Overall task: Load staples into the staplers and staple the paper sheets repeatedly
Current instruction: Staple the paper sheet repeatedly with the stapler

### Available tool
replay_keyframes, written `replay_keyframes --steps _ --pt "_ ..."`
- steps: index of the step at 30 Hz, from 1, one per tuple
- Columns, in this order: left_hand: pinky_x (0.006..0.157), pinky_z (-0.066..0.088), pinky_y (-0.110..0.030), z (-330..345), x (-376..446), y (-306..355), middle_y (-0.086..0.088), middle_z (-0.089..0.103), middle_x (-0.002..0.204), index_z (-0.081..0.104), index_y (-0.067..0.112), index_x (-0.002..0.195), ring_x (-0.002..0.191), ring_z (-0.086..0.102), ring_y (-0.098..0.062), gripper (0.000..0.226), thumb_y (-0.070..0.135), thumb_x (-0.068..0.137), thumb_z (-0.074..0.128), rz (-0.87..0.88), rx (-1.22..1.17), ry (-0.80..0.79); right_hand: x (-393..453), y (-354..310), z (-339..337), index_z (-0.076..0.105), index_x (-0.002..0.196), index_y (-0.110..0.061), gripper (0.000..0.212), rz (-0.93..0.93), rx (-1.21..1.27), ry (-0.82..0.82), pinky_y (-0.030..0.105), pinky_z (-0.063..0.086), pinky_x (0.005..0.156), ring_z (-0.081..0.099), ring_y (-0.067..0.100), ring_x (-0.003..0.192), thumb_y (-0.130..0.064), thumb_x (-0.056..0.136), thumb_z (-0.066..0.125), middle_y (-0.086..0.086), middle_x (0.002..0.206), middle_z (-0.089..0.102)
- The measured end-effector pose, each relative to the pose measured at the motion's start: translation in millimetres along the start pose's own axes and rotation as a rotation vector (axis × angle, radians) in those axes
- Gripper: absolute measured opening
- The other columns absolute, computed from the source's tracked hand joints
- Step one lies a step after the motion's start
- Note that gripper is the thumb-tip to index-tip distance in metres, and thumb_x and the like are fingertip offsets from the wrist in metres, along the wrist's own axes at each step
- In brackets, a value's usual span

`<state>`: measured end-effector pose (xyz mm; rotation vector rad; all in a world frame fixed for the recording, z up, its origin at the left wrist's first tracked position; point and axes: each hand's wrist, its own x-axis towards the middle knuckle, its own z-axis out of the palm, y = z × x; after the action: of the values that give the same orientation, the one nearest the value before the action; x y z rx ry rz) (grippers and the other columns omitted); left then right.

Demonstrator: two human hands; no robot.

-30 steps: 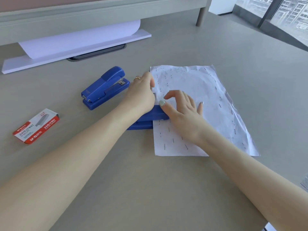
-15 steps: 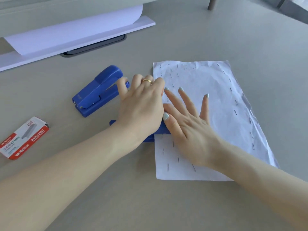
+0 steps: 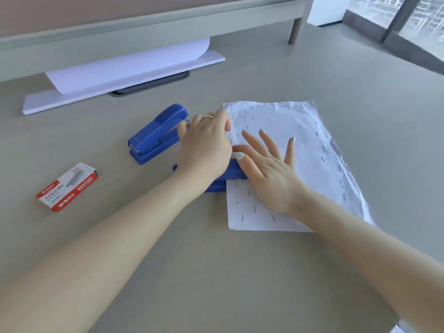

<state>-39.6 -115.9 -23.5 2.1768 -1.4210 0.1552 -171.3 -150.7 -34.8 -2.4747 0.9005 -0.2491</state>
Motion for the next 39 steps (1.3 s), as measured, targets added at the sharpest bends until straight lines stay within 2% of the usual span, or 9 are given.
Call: replay_keyframes --steps 5,10,14,20,25,30,35,37,39 --pt "0.082 0.038 -0.03 -9.0 -3.1 -1.0 0.001 0.063 0.099 0.053 0.012 0.094 0.092 0.054 -0.019 0.027 -0.001 0.083 0.032 -0.125 -0.319 0.112 -8.6 -6.6 -3.5 0.038 0.133 -0.034 0.043 0.092 0.122 0.104 0.048 -0.018 0.11 -0.004 0.009 0.144 -0.046 0.096 0.02 -0.012 0.155 0.018" --pt "0.067 0.034 -0.001 -23.7 -12.5 -5.3 0.01 0.059 0.089 0.053 0.016 0.088 0.08 0.049 0.003 0.017 0.005 0.086 0.04 -0.164 -0.641 0.19 -36.7 -4.3 -3.9 0.031 0.139 -0.03 0.055 0.075 0.049 0.128 0.046 -0.008 0.116 0.001 0.009 0.144 -0.053 0.09 0.035 -0.013 0.155 0.018" --pt "0.086 0.032 -0.025 -24.0 -36.8 -16.3 0.005 0.059 0.098 0.06 0.013 0.097 0.097 0.048 -0.016 0.022 0.015 0.091 0.039 0.07 -0.403 0.145 -62.6 -3.3 -1.0 0.013 0.145 -0.032 0.088 0.041 -0.014 0.031 0.047 0.001 0.117 -0.002 0.009 0.144 -0.068 0.073 0.048 -0.013 0.157 0.008" --pt "0.083 0.018 -0.02 -17.9 -54.6 -18.6 0.002 0.063 0.106 0.06 0.019 0.103 0.1 0.049 -0.023 0.039 0.044 0.086 0.036 0.261 -0.08 0.07 -62.1 -4.3 7.6 -0.001 0.145 -0.037 0.11 0.003 -0.135 -0.038 0.056 -0.002 0.114 -0.009 0.013 0.144 -0.08 0.058 0.051 -0.015 0.157 0.0" --pt "0.074 0.037 -0.036 -18.0 -56.5 -26.2 -0.006 0.064 0.093 0.062 0.018 0.108 0.08 0.059 -0.031 0.038 0.041 0.086 0.04 0.306 0.018 0.048 -62.1 0.4 7.3 0.026 0.14 -0.03 0.083 -0.089 -0.197 0.097 0.047 0.017 0.11 0.027 0.014 0.134 -0.068 0.068 0.045 -0.013 0.147 0.03" --pt "0.078 0.036 -0.037 -23.4 -55.0 -36.2 -0.005 0.066 0.095 0.063 0.019 0.107 0.087 0.059 -0.032 0.039 0.042 0.085 0.042 0.191 0.009 0.09 -65.4 7.6 4.0 0.041 0.135 -0.029 0.045 -0.109 -0.226 0.155 0.039 0.018 0.105 0.027 0.017 0.135 -0.029 0.091 0.04 -0.009 0.148 0.036" --pt "0.086 0.036 -0.038 -25.6 -54.1 -42.5 -0.005 0.064 0.101 0.066 0.02 0.104 0.092 0.056 -0.032 0.027 0.032 0.081 0.057 0.102 -0.068 0.178 -66.5 17.9 -4.2 0.047 0.132 -0.028 0.04 -0.109 -0.12 0.114 0.034 0.017 0.107 0.03 0.01 0.135 -0.016 0.096 0.034 -0.014 0.143 0.042" --pt "0.091 0.031 -0.033 -28.5 -54.7 -35.3 -0.003 0.062 0.104 0.067 0.02 0.103 0.097 0.055 -0.028 0.029 0.034 0.082 0.053 0.145 -0.108 0.208 -68.3 21.5 -14.3 0.062 0.112 -0.024 0.034 -0.033 0.161 0.073 0.034 0.033 0.097 0.052 0.005 0.107 -0.018 0.095 0.033 -0.024 0.12 0.056" --pt "0.095 0.027 -0.028 -34.3 -55.0 -21.9 0.0 0.061 0.109 0.066 0.021 0.106 0.101 0.051 -0.023 0.034 0.039 0.082 0.049 0.224 -0.148 0.185 -70.3 25.4 -28.9 0.057 0.077 -0.007 0.027 0.122 0.466 0.118 0.035 0.037 0.066 0.046 0.014 0.067 -0.016 0.092 0.038 -0.016 0.077 0.055"
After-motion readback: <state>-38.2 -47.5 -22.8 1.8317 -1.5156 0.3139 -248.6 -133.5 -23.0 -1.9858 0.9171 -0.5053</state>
